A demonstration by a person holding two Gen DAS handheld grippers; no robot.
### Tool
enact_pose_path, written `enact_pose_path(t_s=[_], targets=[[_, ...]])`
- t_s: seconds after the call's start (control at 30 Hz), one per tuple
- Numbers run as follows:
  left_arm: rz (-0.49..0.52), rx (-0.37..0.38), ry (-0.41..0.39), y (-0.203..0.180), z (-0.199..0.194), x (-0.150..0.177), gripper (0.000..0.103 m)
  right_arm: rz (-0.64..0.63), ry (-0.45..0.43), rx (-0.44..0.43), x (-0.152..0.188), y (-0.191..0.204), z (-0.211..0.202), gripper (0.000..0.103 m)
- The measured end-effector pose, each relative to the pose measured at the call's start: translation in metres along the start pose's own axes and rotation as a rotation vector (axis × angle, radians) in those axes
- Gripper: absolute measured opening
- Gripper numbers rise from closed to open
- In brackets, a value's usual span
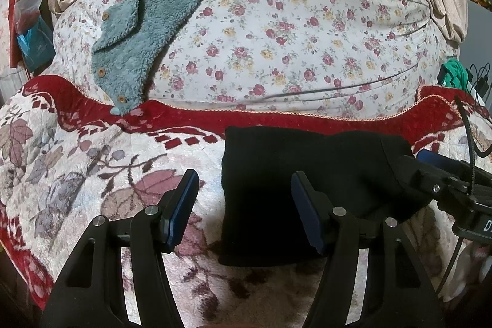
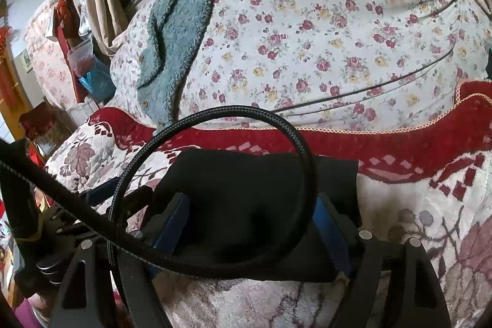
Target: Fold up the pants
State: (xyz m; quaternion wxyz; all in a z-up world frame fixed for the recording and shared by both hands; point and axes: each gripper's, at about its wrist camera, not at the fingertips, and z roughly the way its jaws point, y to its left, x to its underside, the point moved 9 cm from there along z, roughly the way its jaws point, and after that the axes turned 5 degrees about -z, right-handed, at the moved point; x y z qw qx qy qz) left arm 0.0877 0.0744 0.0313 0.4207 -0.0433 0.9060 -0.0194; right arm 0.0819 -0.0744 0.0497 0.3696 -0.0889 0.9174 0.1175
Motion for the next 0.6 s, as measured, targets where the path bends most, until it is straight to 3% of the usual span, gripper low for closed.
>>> enact_pose_path(t_s=[0.6], targets=[[0.007, 0.029, 0.007, -0.0046, 0.0011, 0.0001, 0.063, 0.003, 0.007, -0.006, 0.0026, 0.0007, 0.0026, 0.080]])
